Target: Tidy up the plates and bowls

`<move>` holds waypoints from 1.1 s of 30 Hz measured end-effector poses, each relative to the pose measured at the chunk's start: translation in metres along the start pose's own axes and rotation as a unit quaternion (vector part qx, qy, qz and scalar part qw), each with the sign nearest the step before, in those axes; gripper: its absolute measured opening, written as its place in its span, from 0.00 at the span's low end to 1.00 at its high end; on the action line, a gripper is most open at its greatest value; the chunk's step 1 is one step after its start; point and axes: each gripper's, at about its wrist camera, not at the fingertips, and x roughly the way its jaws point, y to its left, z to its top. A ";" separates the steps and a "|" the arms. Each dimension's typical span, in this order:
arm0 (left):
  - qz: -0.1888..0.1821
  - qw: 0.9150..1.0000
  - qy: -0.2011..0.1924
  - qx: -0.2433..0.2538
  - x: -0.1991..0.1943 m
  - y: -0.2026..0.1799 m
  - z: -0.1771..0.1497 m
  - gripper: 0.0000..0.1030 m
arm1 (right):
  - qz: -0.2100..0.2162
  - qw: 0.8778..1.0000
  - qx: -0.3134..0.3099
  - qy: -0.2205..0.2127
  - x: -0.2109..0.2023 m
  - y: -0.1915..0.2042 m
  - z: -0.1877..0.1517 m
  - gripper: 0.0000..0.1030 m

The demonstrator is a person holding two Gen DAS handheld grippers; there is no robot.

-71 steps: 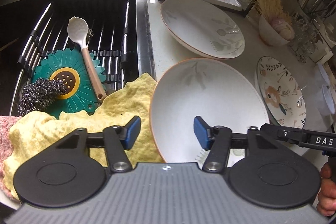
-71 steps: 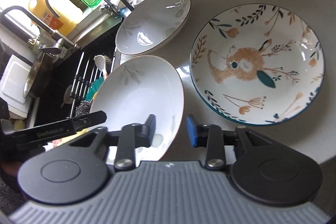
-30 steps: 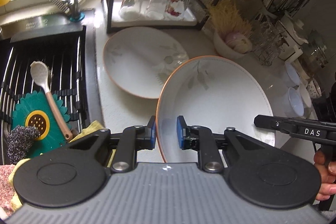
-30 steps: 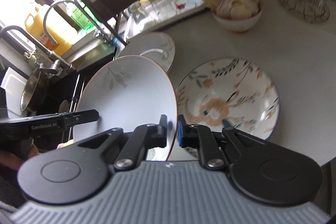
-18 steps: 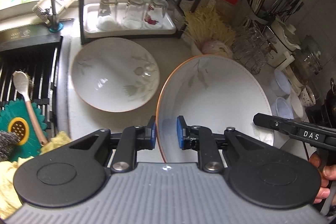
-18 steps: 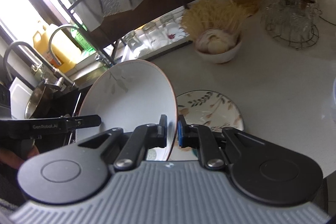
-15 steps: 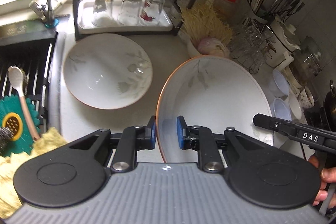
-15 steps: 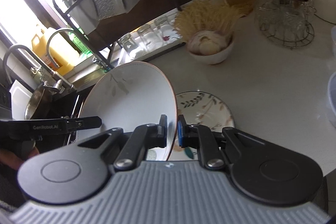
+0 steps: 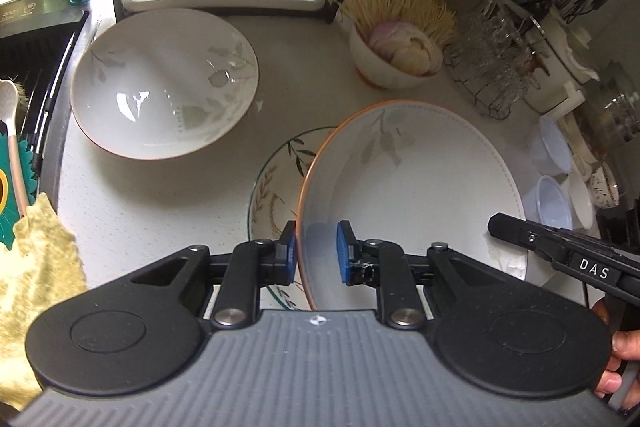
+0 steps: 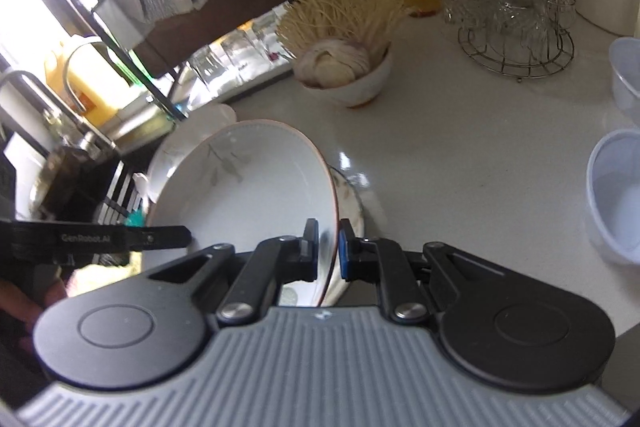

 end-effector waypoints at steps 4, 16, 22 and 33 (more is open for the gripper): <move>0.013 1.000 0.008 -0.010 0.014 -0.003 -0.003 0.22 | -0.010 1.000 -0.017 0.013 0.012 -0.005 0.001 0.12; 0.049 0.997 0.009 -0.054 0.039 0.010 -0.003 0.25 | -0.021 0.996 -0.082 0.025 0.048 0.005 0.010 0.15; 0.062 0.996 0.013 -0.055 0.048 0.010 -0.003 0.27 | -0.035 0.992 -0.119 0.026 0.060 0.010 0.013 0.17; 0.063 0.995 0.024 -0.069 0.056 0.008 -0.005 0.27 | -0.042 0.988 -0.146 0.030 0.072 0.008 0.017 0.20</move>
